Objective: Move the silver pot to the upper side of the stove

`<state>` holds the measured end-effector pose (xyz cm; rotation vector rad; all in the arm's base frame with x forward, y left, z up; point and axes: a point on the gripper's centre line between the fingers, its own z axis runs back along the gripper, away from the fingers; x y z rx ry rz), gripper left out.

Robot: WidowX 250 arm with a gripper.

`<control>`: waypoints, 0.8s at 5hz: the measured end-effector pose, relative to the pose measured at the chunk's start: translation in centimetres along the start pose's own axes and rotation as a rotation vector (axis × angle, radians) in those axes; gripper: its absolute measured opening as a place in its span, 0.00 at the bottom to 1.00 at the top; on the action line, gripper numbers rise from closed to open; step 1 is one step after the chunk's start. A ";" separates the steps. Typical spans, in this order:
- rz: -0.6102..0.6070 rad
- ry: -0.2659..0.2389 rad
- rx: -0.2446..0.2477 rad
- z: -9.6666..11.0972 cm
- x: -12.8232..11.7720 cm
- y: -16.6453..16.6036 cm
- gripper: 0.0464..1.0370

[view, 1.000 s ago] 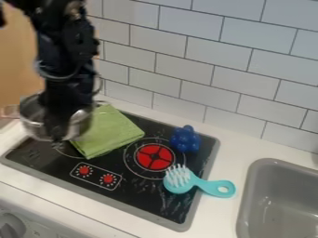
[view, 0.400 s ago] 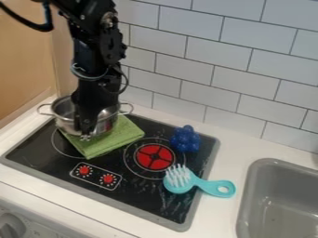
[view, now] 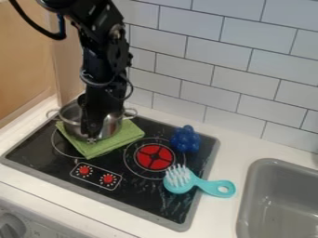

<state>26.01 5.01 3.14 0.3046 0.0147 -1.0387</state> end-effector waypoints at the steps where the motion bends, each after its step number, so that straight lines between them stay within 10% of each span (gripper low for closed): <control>1: -0.008 0.028 -0.008 -0.1 0.1 0.0 0.42; 3: 0.013 0.081 -0.007 0.1 -0.6 -0.1 0.98; 4: 0.042 0.066 0.057 2.3 -1.1 0.8 0.97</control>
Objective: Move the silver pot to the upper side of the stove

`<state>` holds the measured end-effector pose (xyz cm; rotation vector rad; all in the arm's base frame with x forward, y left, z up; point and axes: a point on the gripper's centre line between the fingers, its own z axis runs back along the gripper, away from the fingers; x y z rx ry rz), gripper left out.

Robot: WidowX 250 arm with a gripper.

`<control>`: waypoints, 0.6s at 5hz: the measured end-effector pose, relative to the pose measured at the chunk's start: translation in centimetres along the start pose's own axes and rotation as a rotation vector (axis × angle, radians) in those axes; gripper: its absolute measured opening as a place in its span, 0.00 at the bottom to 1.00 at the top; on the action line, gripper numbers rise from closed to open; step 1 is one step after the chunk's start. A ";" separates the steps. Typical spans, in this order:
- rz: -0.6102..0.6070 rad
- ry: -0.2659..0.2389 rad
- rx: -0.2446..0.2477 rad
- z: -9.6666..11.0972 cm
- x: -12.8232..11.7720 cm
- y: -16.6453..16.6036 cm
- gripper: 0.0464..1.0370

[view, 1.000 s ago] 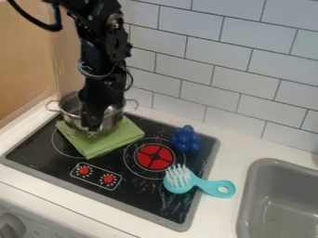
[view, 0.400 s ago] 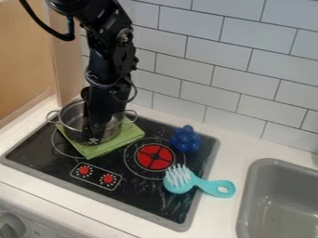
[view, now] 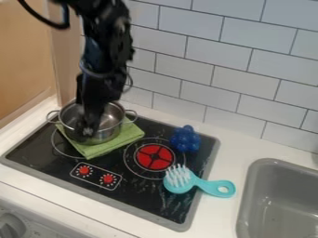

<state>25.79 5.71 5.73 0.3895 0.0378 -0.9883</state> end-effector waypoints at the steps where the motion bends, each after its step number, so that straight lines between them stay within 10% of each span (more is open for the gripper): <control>1: -0.011 -0.057 0.006 1.6 -0.2 -0.6 0.96; 3: -0.039 -0.166 0.049 3.4 -0.7 -1.0 0.96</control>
